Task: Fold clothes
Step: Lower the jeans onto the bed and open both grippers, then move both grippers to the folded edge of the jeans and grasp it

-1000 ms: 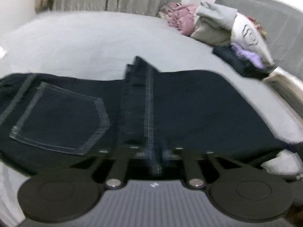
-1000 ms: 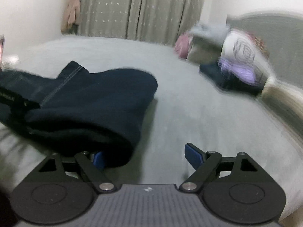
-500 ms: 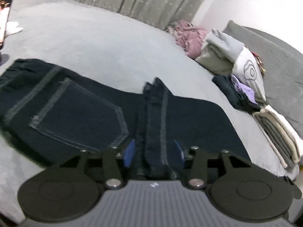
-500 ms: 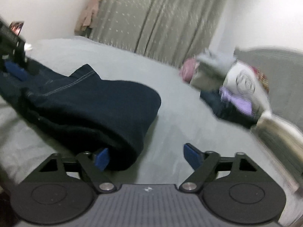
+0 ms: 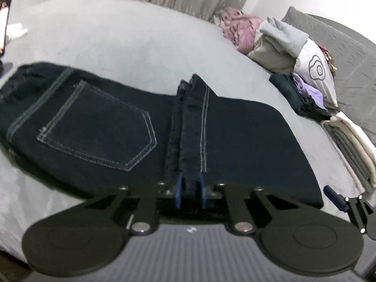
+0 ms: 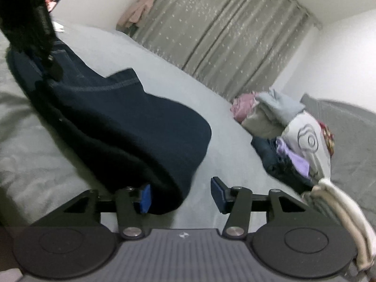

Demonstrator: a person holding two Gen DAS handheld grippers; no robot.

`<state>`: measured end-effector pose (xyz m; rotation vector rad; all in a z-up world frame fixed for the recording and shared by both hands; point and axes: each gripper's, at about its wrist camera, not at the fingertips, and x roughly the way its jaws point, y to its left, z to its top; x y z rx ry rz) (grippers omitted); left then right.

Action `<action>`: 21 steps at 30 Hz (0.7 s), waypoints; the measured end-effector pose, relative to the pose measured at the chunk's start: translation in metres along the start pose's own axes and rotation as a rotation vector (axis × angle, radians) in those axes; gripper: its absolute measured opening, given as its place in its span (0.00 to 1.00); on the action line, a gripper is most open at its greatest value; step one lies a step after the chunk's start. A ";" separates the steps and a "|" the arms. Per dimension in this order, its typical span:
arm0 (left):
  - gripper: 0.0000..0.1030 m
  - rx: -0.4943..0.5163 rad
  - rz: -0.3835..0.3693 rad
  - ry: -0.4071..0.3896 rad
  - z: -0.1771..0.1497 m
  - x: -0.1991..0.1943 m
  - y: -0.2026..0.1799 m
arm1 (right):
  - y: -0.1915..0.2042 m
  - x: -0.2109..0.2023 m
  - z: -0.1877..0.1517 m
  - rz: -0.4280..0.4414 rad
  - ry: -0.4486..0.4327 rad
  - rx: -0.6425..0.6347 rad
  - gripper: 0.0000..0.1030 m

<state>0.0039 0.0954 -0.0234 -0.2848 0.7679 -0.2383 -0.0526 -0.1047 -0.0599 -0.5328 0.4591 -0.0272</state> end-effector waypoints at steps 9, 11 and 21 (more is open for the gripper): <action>0.05 0.098 0.081 -0.016 -0.016 0.004 -0.006 | -0.028 0.019 -0.015 0.082 0.116 0.202 0.71; 0.07 0.110 0.084 -0.005 -0.013 0.004 -0.007 | -0.033 0.014 -0.013 0.107 0.131 0.219 0.71; 0.56 0.163 0.030 -0.004 0.027 -0.005 -0.011 | -0.081 -0.009 0.027 0.419 0.097 0.472 0.69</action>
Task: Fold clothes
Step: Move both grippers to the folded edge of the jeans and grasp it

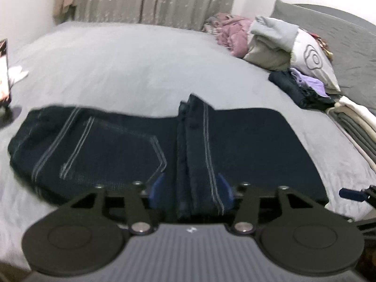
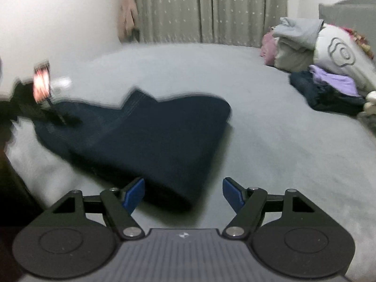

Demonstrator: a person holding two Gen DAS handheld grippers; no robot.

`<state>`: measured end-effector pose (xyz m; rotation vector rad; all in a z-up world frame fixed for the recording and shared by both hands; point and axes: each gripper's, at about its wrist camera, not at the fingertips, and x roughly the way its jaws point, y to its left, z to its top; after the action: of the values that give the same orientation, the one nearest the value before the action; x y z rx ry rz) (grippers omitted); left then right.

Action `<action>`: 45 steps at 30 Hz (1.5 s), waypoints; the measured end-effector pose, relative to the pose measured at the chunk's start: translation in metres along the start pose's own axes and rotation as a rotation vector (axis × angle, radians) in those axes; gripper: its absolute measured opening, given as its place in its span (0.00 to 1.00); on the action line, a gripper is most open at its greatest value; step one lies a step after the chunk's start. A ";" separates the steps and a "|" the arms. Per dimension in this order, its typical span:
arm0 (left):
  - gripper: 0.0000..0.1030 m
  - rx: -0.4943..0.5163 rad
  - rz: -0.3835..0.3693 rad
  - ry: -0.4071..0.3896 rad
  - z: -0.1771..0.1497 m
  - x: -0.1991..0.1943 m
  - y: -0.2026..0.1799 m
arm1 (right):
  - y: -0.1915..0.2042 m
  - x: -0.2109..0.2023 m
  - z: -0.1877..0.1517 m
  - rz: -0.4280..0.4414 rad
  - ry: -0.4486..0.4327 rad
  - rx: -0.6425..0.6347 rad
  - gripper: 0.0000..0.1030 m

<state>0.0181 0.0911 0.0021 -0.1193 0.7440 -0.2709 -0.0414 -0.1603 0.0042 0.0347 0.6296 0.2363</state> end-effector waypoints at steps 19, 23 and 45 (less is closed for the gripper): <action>0.60 0.007 -0.105 -0.003 0.092 0.132 0.015 | -0.091 0.116 0.083 -0.046 -0.008 0.349 0.53; 0.57 -0.062 -0.121 -0.011 0.091 0.148 0.025 | -0.121 0.134 0.071 0.025 0.037 0.561 0.54; 0.01 -0.064 0.239 -0.016 0.060 0.158 0.034 | -0.019 0.159 0.037 -0.225 -0.016 -0.050 0.38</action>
<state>0.1769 0.0797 -0.0642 -0.0924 0.7440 -0.0186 0.1088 -0.1406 -0.0599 -0.0821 0.6063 0.0339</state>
